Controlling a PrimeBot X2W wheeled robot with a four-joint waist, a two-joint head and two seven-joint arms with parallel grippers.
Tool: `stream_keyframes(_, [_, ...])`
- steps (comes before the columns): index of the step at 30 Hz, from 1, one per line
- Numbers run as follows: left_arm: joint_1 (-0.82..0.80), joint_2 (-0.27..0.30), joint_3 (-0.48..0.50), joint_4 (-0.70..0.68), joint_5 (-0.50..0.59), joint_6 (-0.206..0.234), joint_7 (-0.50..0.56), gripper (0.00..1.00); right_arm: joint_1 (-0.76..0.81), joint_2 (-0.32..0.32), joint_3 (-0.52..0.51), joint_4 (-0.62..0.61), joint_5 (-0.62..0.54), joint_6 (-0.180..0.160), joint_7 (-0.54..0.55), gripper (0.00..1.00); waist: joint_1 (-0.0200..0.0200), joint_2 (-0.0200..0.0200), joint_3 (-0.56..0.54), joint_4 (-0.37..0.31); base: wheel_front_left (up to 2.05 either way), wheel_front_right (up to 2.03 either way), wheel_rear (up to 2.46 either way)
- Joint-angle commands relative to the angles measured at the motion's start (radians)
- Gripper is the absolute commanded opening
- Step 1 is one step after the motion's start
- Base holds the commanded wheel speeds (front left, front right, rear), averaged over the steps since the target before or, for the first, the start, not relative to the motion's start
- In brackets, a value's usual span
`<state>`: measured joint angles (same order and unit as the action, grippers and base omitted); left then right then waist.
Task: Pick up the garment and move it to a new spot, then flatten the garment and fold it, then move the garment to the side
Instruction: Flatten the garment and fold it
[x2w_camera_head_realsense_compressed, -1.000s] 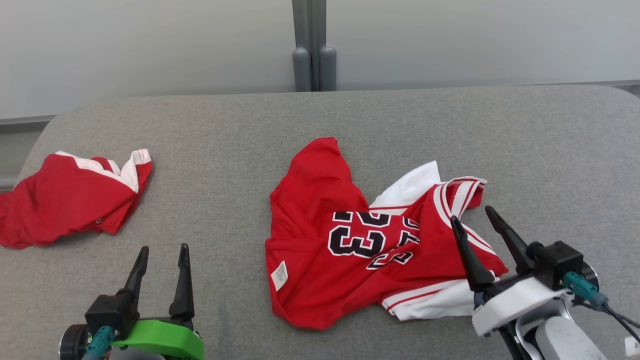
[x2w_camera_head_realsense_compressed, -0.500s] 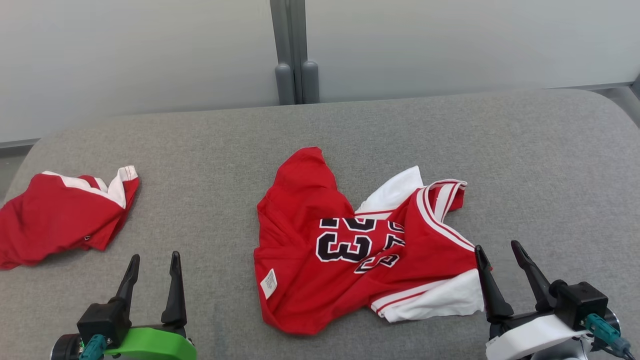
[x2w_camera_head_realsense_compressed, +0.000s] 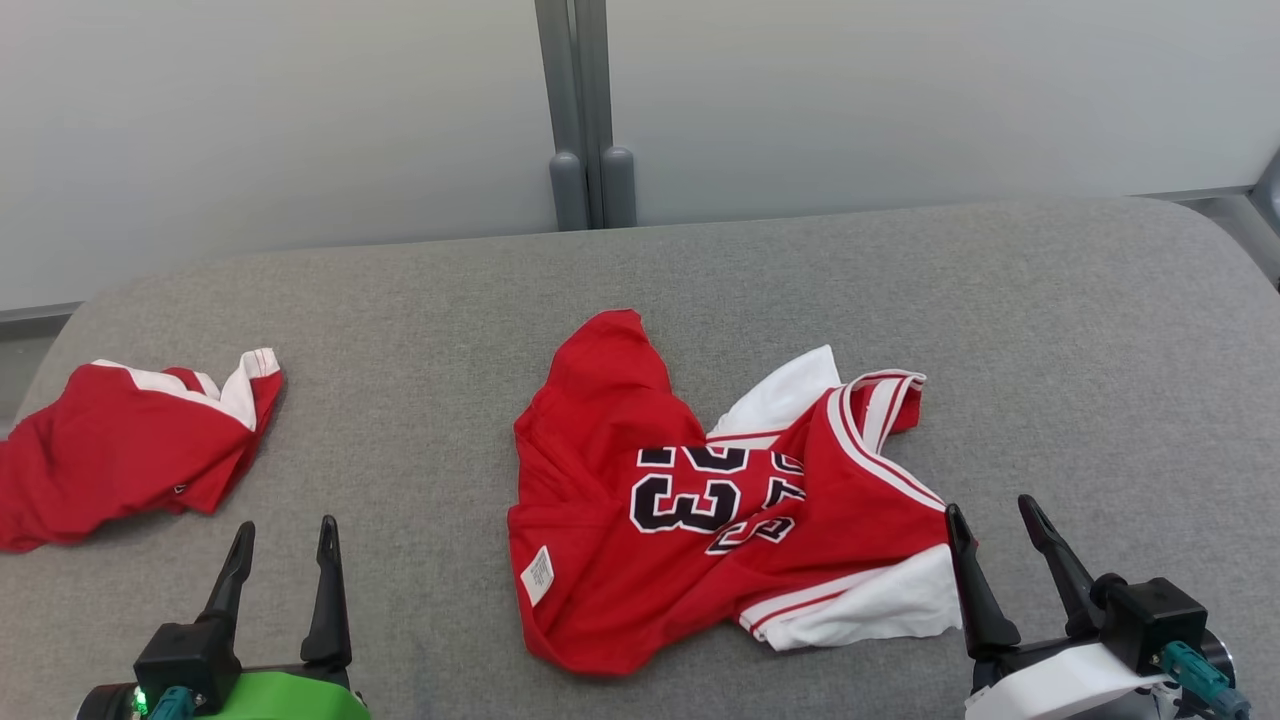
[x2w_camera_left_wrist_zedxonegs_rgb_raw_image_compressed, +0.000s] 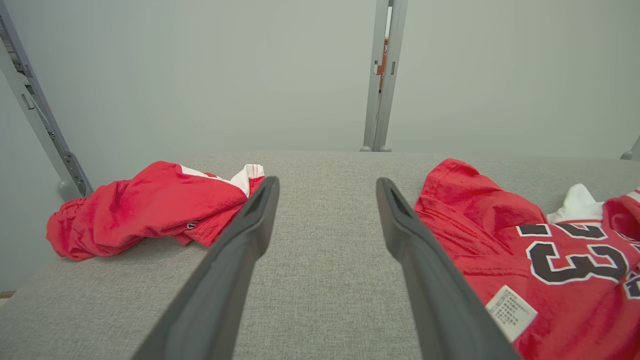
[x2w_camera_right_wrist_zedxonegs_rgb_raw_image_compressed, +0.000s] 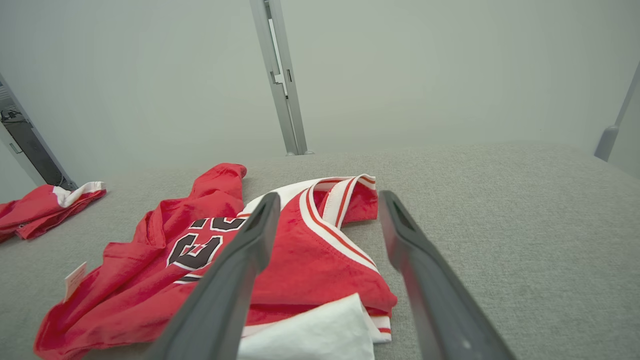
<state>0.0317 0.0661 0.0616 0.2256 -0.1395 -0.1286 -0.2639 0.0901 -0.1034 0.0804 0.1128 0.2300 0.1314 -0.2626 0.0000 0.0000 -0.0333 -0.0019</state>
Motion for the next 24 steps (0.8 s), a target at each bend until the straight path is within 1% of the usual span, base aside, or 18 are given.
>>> stream_keyframes(1, [0.013,0.009,0.005,-0.007,0.004,-0.003,-0.001,1.00,0.010,0.003,0.002,-0.001,-0.009,-0.001,-0.003,1.00,0.0000,0.0000,-0.002,0.000,0.00,0.00,0.00])
stream_keyframes(18, [0.033,0.006,0.019,-0.013,0.009,-0.003,-0.001,1.00,0.024,0.001,0.011,-0.011,-0.019,-0.001,-0.003,1.00,0.0000,0.0000,-0.007,-0.008,0.00,0.00,0.00])
stream_keyframes(24, [0.020,0.004,-0.014,0.006,-0.011,-0.003,-0.001,1.00,0.020,0.001,0.002,0.004,-0.014,-0.001,-0.003,1.00,0.0000,0.0000,0.002,-0.012,0.00,0.00,0.00])
